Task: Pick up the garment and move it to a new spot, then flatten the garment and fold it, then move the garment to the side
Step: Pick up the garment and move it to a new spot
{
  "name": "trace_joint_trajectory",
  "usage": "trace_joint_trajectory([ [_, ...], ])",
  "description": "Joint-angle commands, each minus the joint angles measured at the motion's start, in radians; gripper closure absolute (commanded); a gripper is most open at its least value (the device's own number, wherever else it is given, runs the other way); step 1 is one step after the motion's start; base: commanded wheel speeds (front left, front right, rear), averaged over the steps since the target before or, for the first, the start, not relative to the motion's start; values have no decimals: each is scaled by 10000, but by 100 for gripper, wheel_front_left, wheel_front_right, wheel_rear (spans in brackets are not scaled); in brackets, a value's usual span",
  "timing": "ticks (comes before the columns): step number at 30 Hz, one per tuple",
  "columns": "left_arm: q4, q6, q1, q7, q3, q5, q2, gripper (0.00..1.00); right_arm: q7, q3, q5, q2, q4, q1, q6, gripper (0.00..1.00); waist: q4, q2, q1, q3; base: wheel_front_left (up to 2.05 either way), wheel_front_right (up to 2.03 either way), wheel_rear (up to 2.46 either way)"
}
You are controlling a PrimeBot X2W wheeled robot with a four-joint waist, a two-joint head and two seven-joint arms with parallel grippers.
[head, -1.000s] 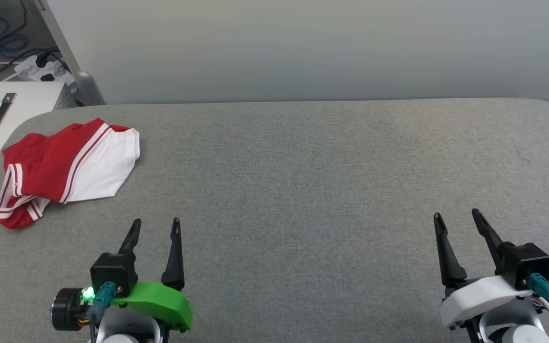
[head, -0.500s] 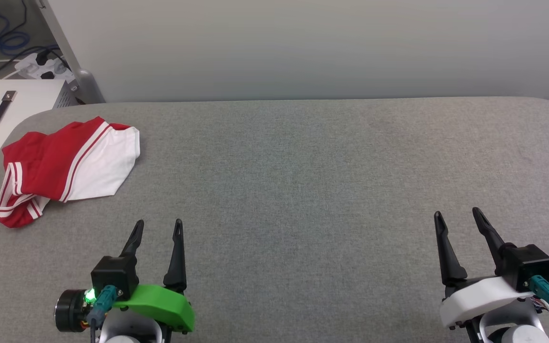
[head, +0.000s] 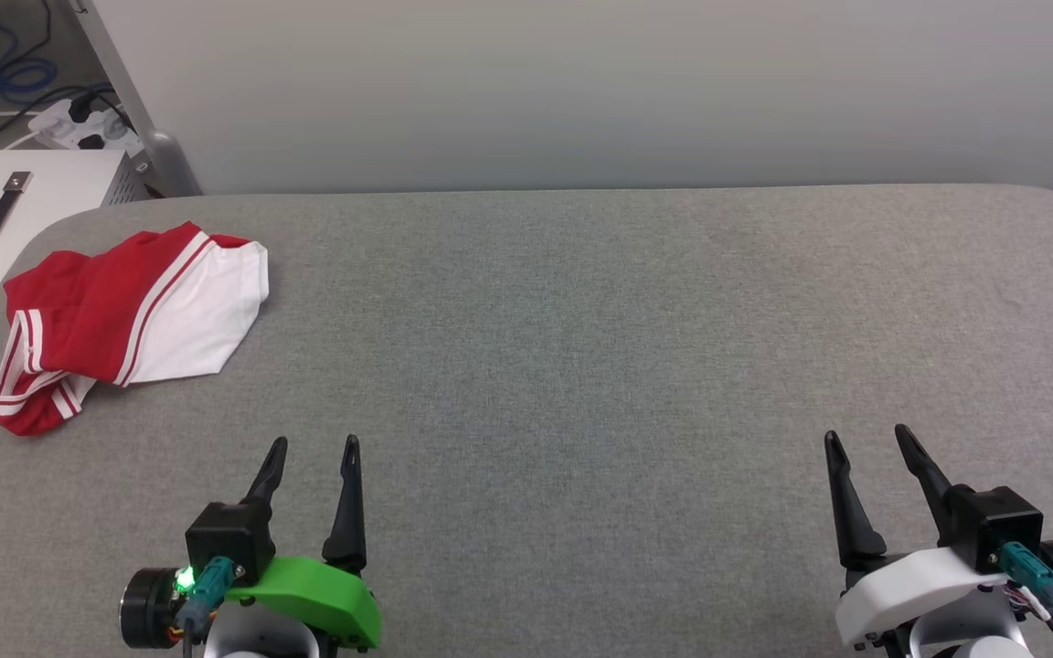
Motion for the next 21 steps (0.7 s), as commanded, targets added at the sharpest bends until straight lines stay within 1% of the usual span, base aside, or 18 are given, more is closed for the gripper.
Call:
trace_joint_trajectory([
  [1,56,-79,-71,-112,-27,-141,-30,0,-110,3,86,16,80,-51,-5,0,4,0,-1,0,0,0,0],
  [13,375,-172,-71,-360,-115,-299,-34,0,-354,17,165,19,262,-70,-6,0,60,0,-1,-38,0,0,0],
  [21,499,-184,-141,-525,-112,-419,-37,0,-517,202,166,21,188,-26,-6,0,496,0,-1,24,0,0,0],
])
